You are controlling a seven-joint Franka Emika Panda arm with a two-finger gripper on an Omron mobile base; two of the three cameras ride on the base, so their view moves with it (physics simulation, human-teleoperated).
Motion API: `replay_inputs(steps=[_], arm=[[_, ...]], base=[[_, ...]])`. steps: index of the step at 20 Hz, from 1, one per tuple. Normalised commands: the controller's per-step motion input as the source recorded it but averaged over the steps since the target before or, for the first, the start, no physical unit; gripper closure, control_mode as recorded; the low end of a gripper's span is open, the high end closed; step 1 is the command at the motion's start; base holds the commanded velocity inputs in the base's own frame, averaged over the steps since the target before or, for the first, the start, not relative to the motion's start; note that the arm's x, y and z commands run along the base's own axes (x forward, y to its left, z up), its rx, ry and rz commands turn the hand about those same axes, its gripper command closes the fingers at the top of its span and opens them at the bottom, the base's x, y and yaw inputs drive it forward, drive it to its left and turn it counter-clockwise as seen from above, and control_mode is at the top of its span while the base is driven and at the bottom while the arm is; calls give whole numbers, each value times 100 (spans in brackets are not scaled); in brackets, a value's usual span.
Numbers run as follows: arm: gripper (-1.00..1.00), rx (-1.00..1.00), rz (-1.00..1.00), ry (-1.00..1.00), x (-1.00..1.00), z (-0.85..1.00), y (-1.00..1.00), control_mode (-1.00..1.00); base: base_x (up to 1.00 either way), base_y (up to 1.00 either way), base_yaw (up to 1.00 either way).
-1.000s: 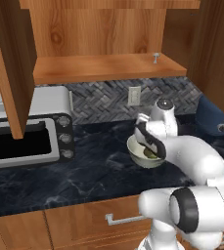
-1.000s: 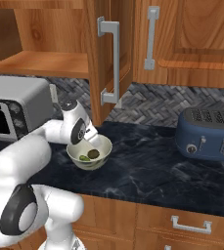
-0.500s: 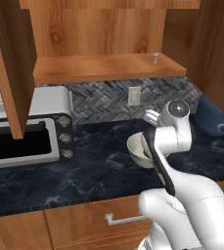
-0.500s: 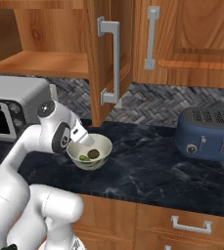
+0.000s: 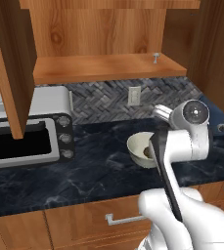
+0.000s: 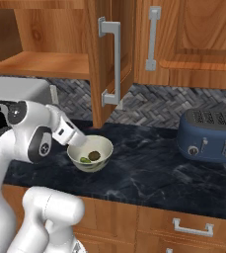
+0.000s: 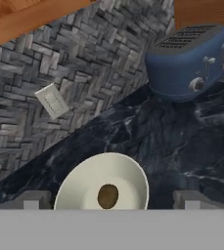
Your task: Open the cabinet. Pick the mango and kiwi from the cabinet and place them into the bowl. Then close the cabinet.
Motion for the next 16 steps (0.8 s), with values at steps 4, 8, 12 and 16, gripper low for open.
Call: replay_inputs(steps=[4, 8, 12, 16], arm=[[-100, -8, -2, 0, -67, 54, 0, -100], [-100, -7, -1, 0, -63, 44, 0, -100], [-100, -7, -2, 3, -61, 52, 0, -100], [-100, -5, -1, 8, -57, 50, -11, -100]], base=[[0, 0, 0], [0, 0, 0], [0, 0, 0], [0, 0, 0]])
